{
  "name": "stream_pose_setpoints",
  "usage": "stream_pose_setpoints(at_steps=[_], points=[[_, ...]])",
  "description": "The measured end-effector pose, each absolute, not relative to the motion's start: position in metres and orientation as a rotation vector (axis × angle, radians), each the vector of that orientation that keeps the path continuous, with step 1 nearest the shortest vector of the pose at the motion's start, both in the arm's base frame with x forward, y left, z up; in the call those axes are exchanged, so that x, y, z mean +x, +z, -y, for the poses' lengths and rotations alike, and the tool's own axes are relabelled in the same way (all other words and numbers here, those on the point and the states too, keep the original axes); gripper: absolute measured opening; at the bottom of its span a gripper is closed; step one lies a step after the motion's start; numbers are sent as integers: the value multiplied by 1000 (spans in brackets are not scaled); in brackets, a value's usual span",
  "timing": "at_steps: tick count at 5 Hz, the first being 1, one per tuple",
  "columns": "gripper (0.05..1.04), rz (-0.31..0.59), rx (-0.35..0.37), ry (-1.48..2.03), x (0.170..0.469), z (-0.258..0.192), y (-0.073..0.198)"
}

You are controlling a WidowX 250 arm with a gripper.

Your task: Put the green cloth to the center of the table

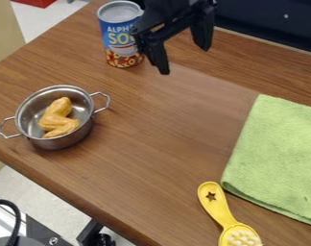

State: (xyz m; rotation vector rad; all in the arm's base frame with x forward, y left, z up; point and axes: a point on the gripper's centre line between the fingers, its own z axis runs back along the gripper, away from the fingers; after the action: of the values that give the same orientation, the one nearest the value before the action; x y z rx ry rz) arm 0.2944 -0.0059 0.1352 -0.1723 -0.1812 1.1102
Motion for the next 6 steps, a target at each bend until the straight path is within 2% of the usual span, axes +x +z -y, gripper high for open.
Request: stream_pose_setpoints(at_steps=[1,2,3,4,5,6], points=[[1001,155,-153,1112,292,6,127],[1001,152,-67,985,295,23,120],[1001,148,60,714,298,55,111],[1001,157,104,455,297,84,106],[1001,112,86,269,295,112,101],[967,89,81,232,293,133,96]])
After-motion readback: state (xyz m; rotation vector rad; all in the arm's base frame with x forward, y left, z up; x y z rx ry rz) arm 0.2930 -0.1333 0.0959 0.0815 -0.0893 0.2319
